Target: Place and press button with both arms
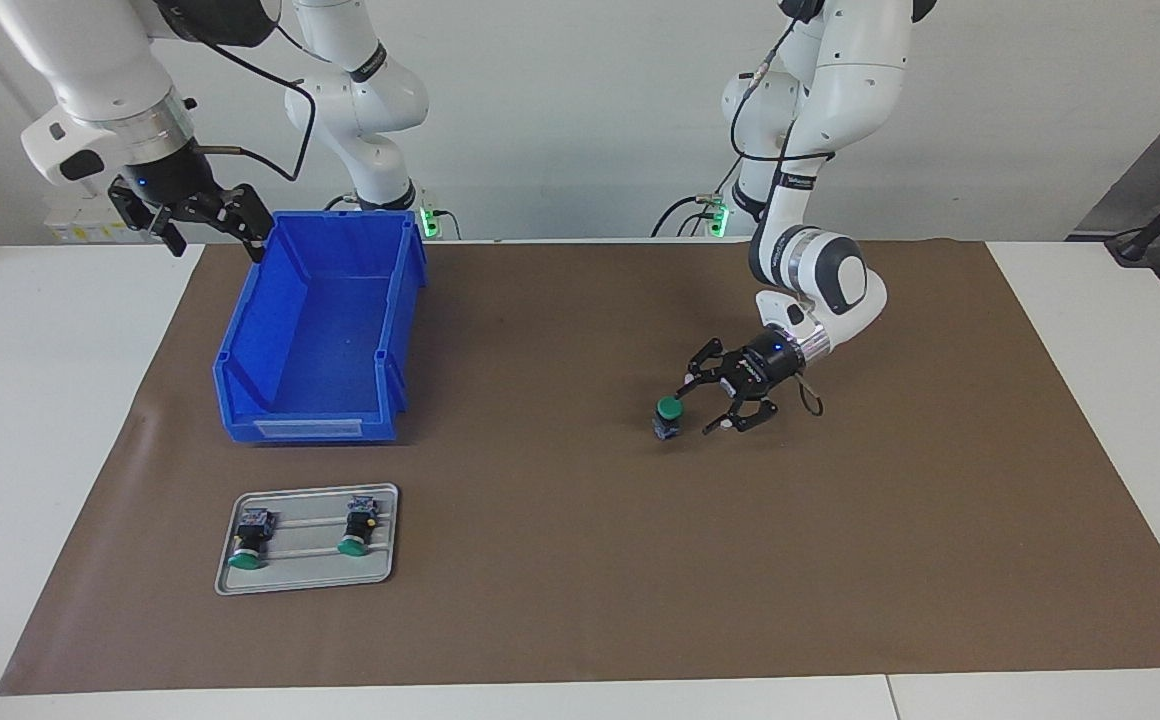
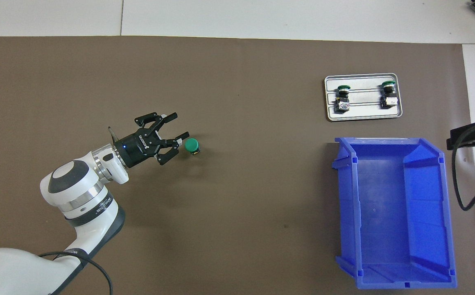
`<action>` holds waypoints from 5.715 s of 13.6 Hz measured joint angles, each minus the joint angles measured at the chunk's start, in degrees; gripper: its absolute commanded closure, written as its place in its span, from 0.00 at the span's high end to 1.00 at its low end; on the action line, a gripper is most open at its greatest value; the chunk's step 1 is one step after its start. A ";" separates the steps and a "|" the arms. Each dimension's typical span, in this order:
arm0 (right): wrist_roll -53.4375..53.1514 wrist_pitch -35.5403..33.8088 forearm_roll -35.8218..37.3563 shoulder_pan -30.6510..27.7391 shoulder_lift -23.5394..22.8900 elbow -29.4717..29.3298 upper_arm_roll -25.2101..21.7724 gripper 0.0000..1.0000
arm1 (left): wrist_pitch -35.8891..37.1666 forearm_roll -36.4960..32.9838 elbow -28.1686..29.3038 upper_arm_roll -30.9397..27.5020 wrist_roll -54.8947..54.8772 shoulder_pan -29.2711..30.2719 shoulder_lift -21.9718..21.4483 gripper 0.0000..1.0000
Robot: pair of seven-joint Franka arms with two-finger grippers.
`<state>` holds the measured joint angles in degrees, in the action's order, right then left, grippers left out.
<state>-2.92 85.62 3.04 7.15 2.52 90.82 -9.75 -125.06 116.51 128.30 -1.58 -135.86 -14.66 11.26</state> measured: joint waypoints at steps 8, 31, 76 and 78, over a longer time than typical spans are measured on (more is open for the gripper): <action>0.00 0.00 0.00 0.00 0.00 0.00 0.00 1.00 | -22.30 -5.88 -5.23 1.12 20.19 -7.97 -7.05 0.71; 0.00 0.00 0.00 0.00 0.00 0.00 0.01 1.00 | -10.57 -96.42 -19.62 0.63 121.75 -7.63 -6.54 0.06; 1.65 5.41 -1.83 0.02 0.04 0.74 0.07 1.00 | 11.00 -112.53 -20.72 -3.01 125.32 -1.42 -5.10 1.00; 1.65 5.94 -1.92 0.36 0.09 1.41 0.26 1.00 | 13.19 -112.55 -20.76 -3.04 125.32 2.05 -6.99 1.00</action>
<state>-1.26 91.56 1.12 7.51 2.60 92.23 -9.49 -111.86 3.96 107.54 -4.62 -10.54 -12.61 4.27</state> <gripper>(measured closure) 0.000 0.000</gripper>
